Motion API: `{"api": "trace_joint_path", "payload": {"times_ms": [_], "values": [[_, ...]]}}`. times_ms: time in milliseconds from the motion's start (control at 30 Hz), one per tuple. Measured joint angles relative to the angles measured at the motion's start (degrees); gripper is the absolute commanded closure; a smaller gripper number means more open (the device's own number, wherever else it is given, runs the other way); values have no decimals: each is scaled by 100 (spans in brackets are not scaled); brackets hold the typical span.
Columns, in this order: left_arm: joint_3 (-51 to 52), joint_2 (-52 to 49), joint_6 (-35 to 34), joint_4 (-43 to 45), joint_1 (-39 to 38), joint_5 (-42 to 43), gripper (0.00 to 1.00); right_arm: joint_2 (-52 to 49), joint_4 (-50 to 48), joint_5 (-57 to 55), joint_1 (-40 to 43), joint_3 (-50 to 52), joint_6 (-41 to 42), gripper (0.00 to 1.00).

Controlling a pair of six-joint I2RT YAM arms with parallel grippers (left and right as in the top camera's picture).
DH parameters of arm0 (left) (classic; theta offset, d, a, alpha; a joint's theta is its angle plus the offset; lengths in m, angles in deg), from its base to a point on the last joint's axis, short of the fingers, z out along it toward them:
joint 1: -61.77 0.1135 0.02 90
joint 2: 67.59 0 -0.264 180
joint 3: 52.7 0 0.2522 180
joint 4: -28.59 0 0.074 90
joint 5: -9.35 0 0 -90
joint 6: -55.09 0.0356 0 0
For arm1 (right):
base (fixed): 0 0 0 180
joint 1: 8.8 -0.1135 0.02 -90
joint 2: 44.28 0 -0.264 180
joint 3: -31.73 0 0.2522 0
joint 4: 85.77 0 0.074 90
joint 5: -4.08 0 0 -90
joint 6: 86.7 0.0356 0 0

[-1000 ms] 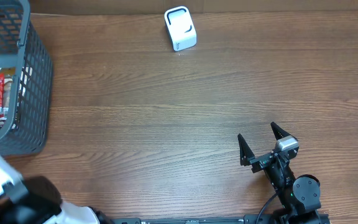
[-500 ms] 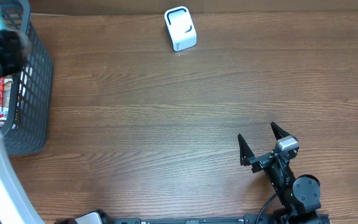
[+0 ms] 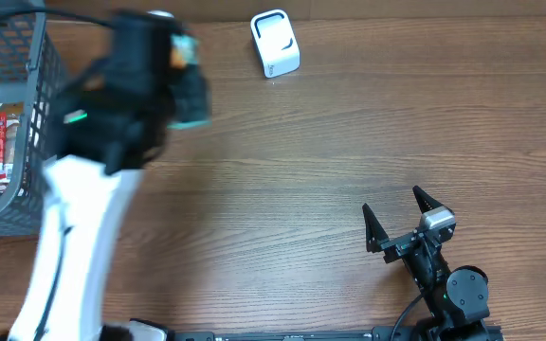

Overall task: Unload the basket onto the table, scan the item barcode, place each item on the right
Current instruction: 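Carry the grasped packs with the left gripper toward the scanner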

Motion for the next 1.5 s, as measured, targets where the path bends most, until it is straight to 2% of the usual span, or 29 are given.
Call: {"api": "trace_joint_path", "payload": {"times_ms": [200,333,733,933,1333,1500], "values": [[101,-1097,-914,31,-1117,-116,64,0,-2,0,0,0,4,0],[129,-1773,-1388,251,-1729,-149,65,0,0,0,0,0,0,0],[136,-3348,-2138,1626,-3010,-129,67,0,0,0,0,0,0,0],[138,-3694,-2406,1718,-3314,-57,68,0,0,0,0,0,2,0],[140,-3724,-2527,1757,-3335,-55,68,0,2,2,0,0,0,0],[273,-3724,-2557,2131,-3338,-59,67,0,0,0,0,0,0,0]]}}
